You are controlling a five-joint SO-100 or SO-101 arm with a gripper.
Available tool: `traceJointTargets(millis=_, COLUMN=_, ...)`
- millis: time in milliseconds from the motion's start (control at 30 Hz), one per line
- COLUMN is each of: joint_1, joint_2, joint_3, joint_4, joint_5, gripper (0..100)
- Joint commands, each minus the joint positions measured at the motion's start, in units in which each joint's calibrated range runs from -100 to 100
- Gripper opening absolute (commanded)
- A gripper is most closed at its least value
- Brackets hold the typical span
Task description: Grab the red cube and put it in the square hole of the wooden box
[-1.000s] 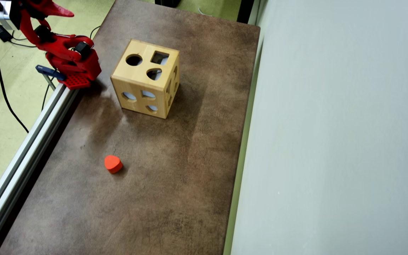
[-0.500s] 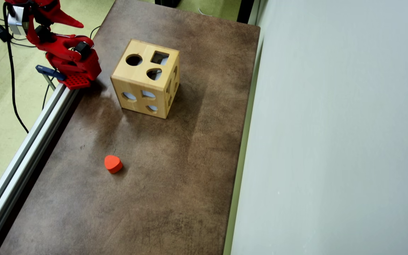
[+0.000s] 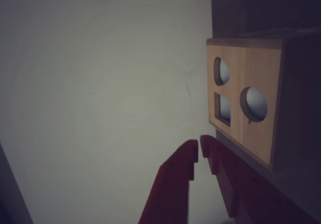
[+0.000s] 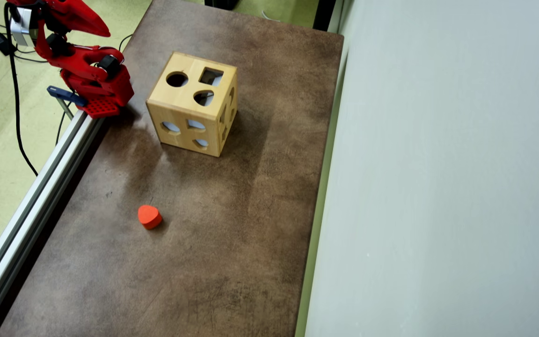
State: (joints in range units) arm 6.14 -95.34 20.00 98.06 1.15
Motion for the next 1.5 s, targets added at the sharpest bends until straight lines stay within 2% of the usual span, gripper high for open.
traceJointTargets(millis=0, joint_1=-0.28, joint_2=0.18, joint_3=0.13, joint_4=0.01, joint_5=0.34, gripper=2)
traceJointTargets(millis=833, joint_1=-0.42, joint_2=0.18, joint_3=0.48, joint_4=-0.31, joint_5=-0.10, gripper=2)
traceJointTargets(millis=1033, joint_1=-7.18, joint_2=0.18, joint_3=0.48, joint_4=-0.40, joint_5=-0.15, gripper=2)
traceJointTargets(millis=1467, joint_1=-7.41, joint_2=0.18, joint_3=0.48, joint_4=-0.40, joint_5=-0.15, gripper=2)
